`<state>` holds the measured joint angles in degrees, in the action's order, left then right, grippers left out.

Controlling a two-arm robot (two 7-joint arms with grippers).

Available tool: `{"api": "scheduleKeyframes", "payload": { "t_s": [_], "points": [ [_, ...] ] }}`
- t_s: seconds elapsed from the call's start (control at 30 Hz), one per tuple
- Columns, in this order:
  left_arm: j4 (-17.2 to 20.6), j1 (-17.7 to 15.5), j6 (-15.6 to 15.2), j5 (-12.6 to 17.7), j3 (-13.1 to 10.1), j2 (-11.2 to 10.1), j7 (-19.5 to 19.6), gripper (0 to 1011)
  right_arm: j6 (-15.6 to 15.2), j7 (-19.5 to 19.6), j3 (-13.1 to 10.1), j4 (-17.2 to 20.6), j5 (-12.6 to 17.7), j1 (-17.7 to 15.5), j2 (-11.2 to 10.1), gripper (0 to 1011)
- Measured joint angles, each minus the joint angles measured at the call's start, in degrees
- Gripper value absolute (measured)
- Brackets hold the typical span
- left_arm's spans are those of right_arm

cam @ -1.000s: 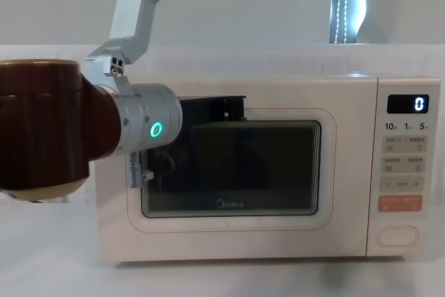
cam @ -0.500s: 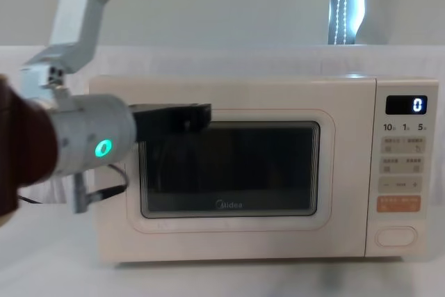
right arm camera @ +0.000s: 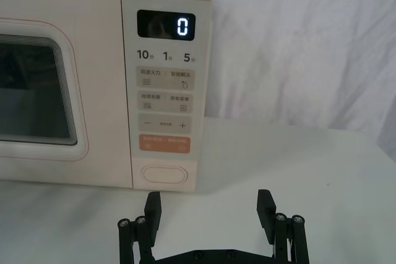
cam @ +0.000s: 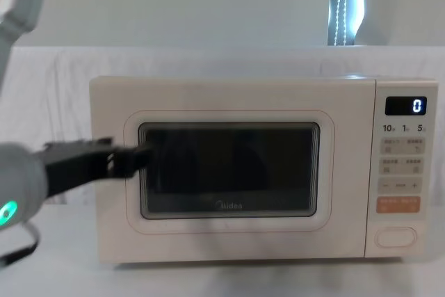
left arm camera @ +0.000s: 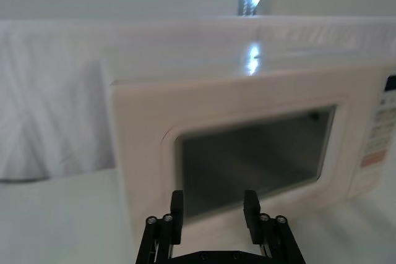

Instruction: Press the button to open the microwave door with one hand; close the microwave door with the other hand.

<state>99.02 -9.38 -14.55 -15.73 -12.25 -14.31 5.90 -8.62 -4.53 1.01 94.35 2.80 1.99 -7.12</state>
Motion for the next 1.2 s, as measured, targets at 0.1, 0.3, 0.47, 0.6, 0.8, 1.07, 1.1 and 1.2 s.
{"api": "scheduleKeyframes", "payload": {
  "t_s": [0.1, 0.3, 0.47, 0.6, 0.8, 1.07, 1.1, 1.2],
  "points": [
    [1.4, 3.3, 0.8, 0.5, 1.5, -0.2, -0.8, 706, 0.0, 0.0, 0.0, 0.0, 0.0, 0.0, 0.0, 1002],
    [3.4, 8.5, 2.9, 1.2, 4.6, -0.1, -2.1, 873, 0.0, 0.0, 0.0, 0.0, 0.0, 0.0, 0.0, 1002],
    [4.8, 12.0, 4.6, 1.7, 7.4, 0.4, -2.8, 1001, 0.0, 0.0, 0.0, 0.0, 0.0, 0.0, 0.0, 1002],
    [5.5, 14.0, 5.5, 2.2, 9.0, 0.7, -3.2, 1001, 0.0, 0.0, 0.0, 0.0, 0.0, 0.0, 0.0, 1002],
    [6.1, 16.7, 7.2, 3.1, 11.1, 1.9, -4.2, 1001, 0.0, 0.0, 0.0, 0.0, 0.0, 0.0, 0.0, 1002],
    [6.2, 18.9, 8.9, 4.3, 13.0, 3.2, -4.7, 1001, 0.0, 0.0, 0.0, 0.0, 0.0, 0.0, 0.0, 1002],
    [6.1, 19.2, 9.1, 4.5, 13.3, 3.4, -4.7, 1001, 0.0, 0.0, 0.0, 0.0, 0.0, 0.0, 0.0, 1002],
    [6.0, 19.5, 9.4, 4.9, 13.7, 3.5, -4.6, 1001, 0.0, 0.0, 0.0, 0.0, 0.0, 0.0, 0.0, 1002]
  ]
}}
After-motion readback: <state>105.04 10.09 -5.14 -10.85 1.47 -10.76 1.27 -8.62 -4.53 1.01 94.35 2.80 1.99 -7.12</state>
